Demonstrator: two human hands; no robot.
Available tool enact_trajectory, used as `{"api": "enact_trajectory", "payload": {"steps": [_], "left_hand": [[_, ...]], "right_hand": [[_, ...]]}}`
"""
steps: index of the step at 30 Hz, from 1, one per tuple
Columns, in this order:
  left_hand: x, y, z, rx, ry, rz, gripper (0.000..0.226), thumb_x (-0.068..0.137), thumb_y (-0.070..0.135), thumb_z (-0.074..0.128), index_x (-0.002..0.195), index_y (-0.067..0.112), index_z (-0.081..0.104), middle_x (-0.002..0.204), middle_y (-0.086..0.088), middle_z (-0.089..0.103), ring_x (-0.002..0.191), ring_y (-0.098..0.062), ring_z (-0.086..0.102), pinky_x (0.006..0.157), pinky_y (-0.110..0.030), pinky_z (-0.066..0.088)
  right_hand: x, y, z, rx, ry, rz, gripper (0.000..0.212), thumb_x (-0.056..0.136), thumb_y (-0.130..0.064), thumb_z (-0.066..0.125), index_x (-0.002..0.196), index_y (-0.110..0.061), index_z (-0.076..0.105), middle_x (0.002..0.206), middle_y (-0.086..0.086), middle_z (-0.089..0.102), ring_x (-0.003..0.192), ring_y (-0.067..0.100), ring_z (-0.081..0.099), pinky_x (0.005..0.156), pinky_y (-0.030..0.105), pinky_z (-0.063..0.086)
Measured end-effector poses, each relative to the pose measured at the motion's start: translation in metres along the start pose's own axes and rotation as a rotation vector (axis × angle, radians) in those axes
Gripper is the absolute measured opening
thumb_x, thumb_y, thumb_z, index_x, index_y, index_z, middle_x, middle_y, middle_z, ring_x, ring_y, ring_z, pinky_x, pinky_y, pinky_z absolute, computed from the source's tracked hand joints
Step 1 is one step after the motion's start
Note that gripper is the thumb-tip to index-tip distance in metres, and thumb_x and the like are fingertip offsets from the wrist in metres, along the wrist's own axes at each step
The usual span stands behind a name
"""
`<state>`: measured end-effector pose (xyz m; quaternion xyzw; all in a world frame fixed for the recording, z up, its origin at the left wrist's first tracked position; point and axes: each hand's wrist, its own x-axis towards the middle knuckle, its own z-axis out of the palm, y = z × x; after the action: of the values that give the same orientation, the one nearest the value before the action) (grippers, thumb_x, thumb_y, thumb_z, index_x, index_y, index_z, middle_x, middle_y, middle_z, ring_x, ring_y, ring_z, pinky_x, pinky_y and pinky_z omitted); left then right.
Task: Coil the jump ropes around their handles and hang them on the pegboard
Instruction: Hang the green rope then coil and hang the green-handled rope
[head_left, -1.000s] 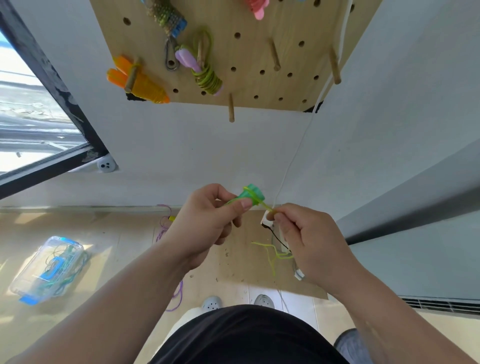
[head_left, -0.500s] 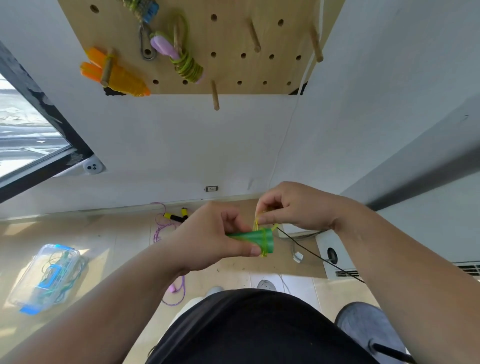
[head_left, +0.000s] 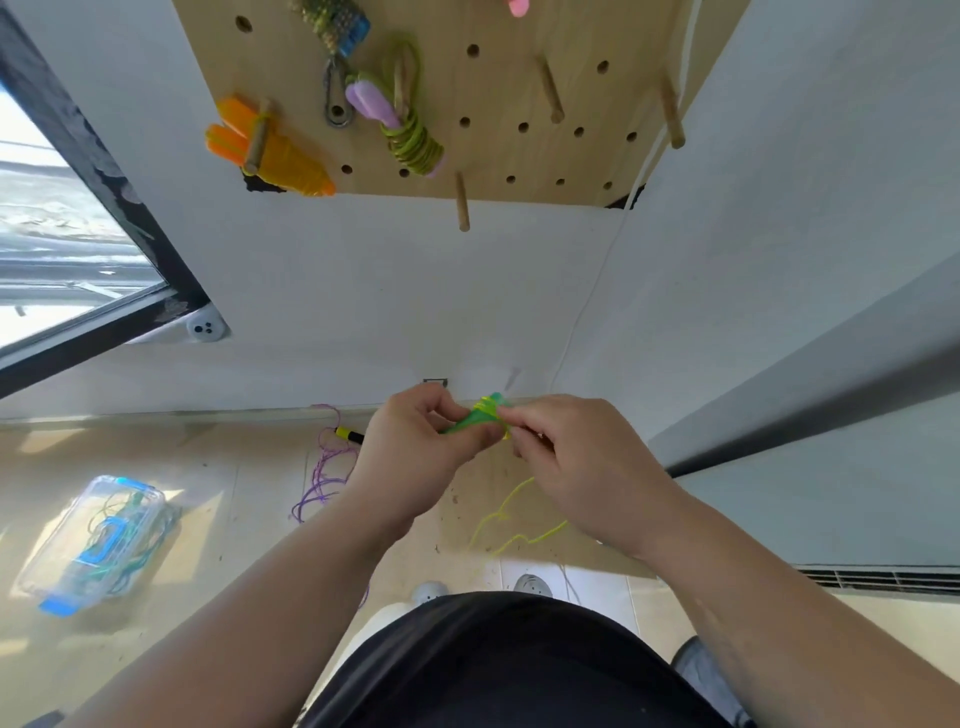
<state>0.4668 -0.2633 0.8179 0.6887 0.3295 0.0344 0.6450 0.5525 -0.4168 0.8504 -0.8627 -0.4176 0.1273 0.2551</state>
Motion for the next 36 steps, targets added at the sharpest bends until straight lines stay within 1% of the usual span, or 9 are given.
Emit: {"api": "enact_trajectory", "payload": {"steps": [5, 9, 12, 16, 19, 24, 29, 33, 36], "left_hand": [[0.001, 0.01, -0.006, -0.419, -0.152, -0.156, 0.029, 0.078, 0.016, 0.082, 0.08, 0.009, 0.054, 0.07, -0.016, 0.06, 0.045, -0.016, 0.027, 0.047, -0.024, 0.02], [-0.003, 0.014, -0.01, -0.635, -0.361, -0.195, 0.036, 0.07, 0.002, 0.084, 0.072, 0.016, 0.052, 0.069, -0.013, 0.057, 0.042, -0.012, 0.025, 0.043, -0.02, 0.021], [-0.005, 0.015, -0.007, -0.71, -0.464, -0.209, 0.029, 0.061, 0.004, 0.08, 0.069, 0.019, 0.056, 0.069, -0.012, 0.056, 0.04, -0.01, 0.026, 0.043, -0.019, 0.022], [-0.006, 0.014, -0.008, -0.733, -0.57, -0.22, 0.028, 0.058, 0.01, 0.08, 0.069, 0.019, 0.056, 0.069, -0.015, 0.057, 0.039, -0.009, 0.028, 0.044, -0.019, 0.022], [-0.006, 0.013, -0.009, -0.586, -0.606, -0.158, 0.031, 0.056, 0.008, 0.082, 0.073, 0.016, 0.058, 0.07, -0.021, 0.06, 0.04, -0.012, 0.03, 0.045, -0.021, 0.022], [-0.003, 0.013, -0.01, -0.159, -0.57, -0.031, 0.032, 0.061, -0.007, 0.087, 0.072, 0.015, 0.067, 0.075, -0.017, 0.072, 0.054, -0.02, 0.049, 0.046, -0.022, 0.038], [0.005, 0.013, -0.011, 0.166, -0.501, 0.084, 0.025, 0.066, -0.003, 0.09, 0.074, 0.015, 0.074, 0.086, -0.011, 0.078, 0.073, -0.019, 0.068, 0.073, -0.034, 0.054], [0.011, 0.011, -0.008, 0.402, -0.456, 0.154, 0.023, 0.066, 0.01, 0.09, 0.074, 0.025, 0.075, 0.078, 0.003, 0.076, 0.063, -0.007, 0.063, 0.063, -0.025, 0.051], [0.018, 0.004, -0.007, 0.518, -0.357, 0.212, 0.022, 0.062, 0.022, 0.088, 0.069, 0.027, 0.068, 0.072, 0.002, 0.071, 0.059, -0.012, 0.056, 0.055, -0.03, 0.048]], "right_hand": [[-0.016, 0.002, -0.003, 0.413, 0.141, 0.124, 0.02, 0.095, -0.009, 0.068, 0.099, -0.026, 0.077, 0.077, -0.017, 0.072, 0.067, -0.001, 0.063, 0.064, 0.009, 0.043], [-0.019, 0.002, -0.005, 0.664, 0.135, 0.19, 0.022, 0.088, -0.008, 0.075, 0.075, -0.025, 0.07, 0.075, -0.002, 0.074, 0.059, 0.003, 0.059, 0.06, 0.018, 0.046], [-0.018, 0.005, -0.004, 0.802, 0.107, 0.238, 0.02, 0.087, -0.002, 0.072, 0.074, -0.015, 0.065, 0.068, 0.004, 0.072, 0.053, 0.003, 0.057, 0.054, 0.016, 0.044], [-0.015, 0.017, -0.009, 0.901, -0.018, 0.234, 0.013, 0.088, -0.005, 0.068, 0.08, -0.015, 0.069, 0.065, 0.002, 0.068, 0.058, 0.008, 0.059, 0.059, 0.021, 0.049], [-0.01, 0.035, -0.014, 0.768, -0.134, 0.254, 0.011, 0.086, -0.022, 0.07, 0.086, -0.013, 0.075, 0.066, -0.001, 0.065, 0.063, 0.009, 0.058, 0.065, 0.021, 0.048], [0.014, 0.042, -0.033, 0.35, -0.323, 0.196, 0.008, 0.088, -0.016, 0.078, 0.081, -0.02, 0.076, 0.066, -0.017, 0.068, 0.062, -0.007, 0.057, 0.063, 0.01, 0.042], [0.041, 0.034, -0.033, 0.0, -0.472, 0.076, 0.003, 0.088, -0.025, 0.076, 0.091, -0.024, 0.077, 0.083, -0.014, 0.07, 0.079, 0.001, 0.063, 0.072, 0.021, 0.049], [0.053, 0.025, -0.024, -0.104, -0.503, 0.023, 0.005, 0.091, -0.027, 0.073, 0.095, -0.026, 0.075, 0.086, -0.015, 0.065, 0.081, 0.002, 0.06, 0.076, 0.026, 0.049], [0.053, 0.016, -0.017, -0.119, -0.44, 0.031, 0.007, 0.094, -0.027, 0.067, 0.092, -0.025, 0.073, 0.088, -0.012, 0.067, 0.083, 0.007, 0.061, 0.076, 0.03, 0.049]]}}
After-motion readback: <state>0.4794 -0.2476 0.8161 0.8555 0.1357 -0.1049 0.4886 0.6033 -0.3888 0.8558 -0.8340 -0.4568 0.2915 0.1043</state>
